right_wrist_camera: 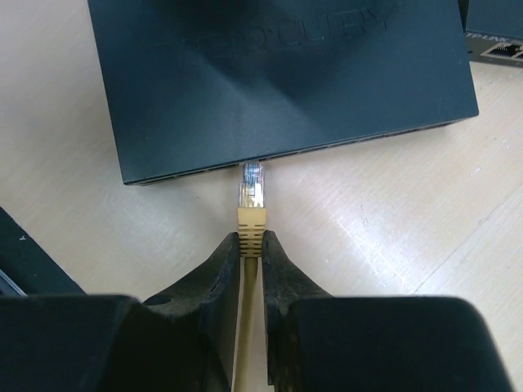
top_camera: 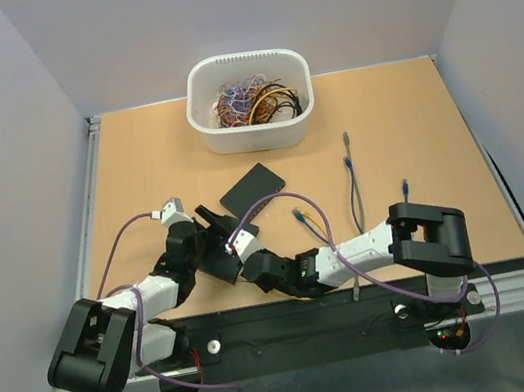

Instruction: Insert the plug into the switch port

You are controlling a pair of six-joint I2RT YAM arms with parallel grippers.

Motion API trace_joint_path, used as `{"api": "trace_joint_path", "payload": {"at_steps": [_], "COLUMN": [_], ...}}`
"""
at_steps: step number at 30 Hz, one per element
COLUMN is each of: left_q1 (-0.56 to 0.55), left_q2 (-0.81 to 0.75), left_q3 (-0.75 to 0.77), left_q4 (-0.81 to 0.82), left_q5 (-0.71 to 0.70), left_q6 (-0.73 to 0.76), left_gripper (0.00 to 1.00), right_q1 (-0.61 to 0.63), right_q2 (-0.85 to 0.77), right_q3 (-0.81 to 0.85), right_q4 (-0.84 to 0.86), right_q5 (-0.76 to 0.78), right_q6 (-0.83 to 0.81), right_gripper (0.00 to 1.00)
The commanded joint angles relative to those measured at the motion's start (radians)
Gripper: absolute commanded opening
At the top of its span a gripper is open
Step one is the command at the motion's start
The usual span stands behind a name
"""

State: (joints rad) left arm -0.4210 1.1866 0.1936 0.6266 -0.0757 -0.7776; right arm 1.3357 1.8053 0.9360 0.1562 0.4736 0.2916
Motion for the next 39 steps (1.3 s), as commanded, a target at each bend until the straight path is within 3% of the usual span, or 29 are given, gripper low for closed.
{"api": "trace_joint_path", "payload": {"at_steps": [1,18,39], "left_q1": [-0.030,-0.047,-0.056], "left_q2": [0.022,0.047,0.068], "left_q3": [-0.002,-0.019,-0.028], "left_q4": [-0.039,-0.008,0.012], "left_q5": [0.051,0.059,0.071], "left_q6": [-0.026,-0.022,-0.020], "left_gripper": [0.87,0.87,0.87], "right_q1": [0.017,0.025,0.042], "right_q2": [-0.003,0.031,-0.017], "right_q3": [0.095,0.063,-0.060], "right_q4": [0.166,0.235,0.459], "right_q5": [0.016,0.155,0.163], "right_q6": [-0.012,-0.035,-0.117], "right_gripper": [0.00,0.00,0.01]}}
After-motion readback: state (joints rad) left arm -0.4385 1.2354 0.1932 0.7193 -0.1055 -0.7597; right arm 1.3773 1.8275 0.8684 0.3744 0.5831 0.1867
